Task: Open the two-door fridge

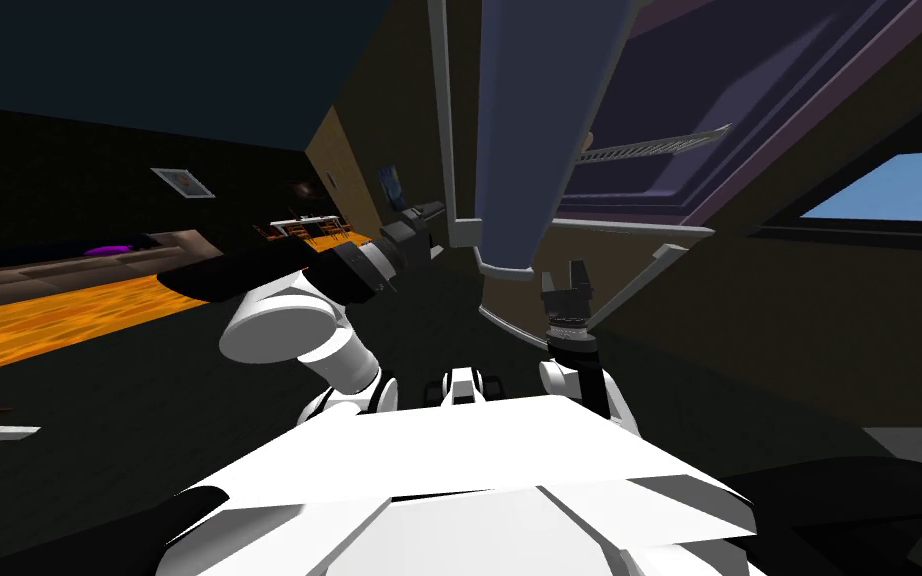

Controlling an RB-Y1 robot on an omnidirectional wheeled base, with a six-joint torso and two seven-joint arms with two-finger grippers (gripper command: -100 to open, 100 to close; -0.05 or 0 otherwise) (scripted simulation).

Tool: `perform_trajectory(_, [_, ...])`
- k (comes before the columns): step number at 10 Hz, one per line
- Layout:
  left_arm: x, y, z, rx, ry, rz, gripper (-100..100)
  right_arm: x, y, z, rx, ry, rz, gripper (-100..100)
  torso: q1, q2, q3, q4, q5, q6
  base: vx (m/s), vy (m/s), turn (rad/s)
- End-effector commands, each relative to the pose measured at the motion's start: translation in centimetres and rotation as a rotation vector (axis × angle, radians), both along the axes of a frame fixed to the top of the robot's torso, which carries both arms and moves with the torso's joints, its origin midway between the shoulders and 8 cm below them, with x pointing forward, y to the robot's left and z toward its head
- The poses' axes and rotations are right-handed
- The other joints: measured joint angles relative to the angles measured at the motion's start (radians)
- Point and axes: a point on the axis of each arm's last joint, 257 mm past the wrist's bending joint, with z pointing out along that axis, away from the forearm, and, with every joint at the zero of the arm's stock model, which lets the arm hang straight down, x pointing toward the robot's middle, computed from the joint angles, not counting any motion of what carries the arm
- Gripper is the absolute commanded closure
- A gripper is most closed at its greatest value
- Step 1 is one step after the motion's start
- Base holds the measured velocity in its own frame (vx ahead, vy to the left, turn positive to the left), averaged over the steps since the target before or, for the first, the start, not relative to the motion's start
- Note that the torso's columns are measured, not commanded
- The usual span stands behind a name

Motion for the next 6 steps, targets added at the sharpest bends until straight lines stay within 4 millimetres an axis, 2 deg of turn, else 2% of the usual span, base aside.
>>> perform_trajectory(1, [0.12,-0.25,1.61,-0.006,-0.001,-0.025,-100,0.00,0.00,0.00,0.000,0.000,0.000,0,0.000,0.002,0.002,0.001,0.000,-0.001,0.006,-0.022,0.101])
perform_trajectory(2, [0.09,-0.38,2.17,-0.008,-0.001,-0.037,-100,0.00,0.00,0.00,0.000,0.000,0.000,0,0.001,0.005,0.004,0.001,0.001,-0.001,0.003,-0.022,0.099])
perform_trajectory(3, [0.07,-0.35,1.83,-0.008,-0.002,-0.029,-100,0.00,0.00,0.00,0.000,0.000,0.000,0,0.002,0.006,0.005,0.002,0.001,-0.001,0.000,-0.008,0.025])
perform_trajectory(4, [0.07,-0.34,1.86,-0.007,-0.001,-0.030,0,0.00,0.00,0.00,0.000,0.000,0.000,0,0.002,0.006,0.006,0.001,0.001,0.000,0.000,0.000,0.000])
perform_trajectory(6, [0.06,-0.31,1.89,-0.008,-0.002,-0.029,0,0.00,0.00,0.00,0.000,0.000,0.000,0,0.003,0.006,0.006,0.002,0.001,-0.001,0.000,0.000,0.000])
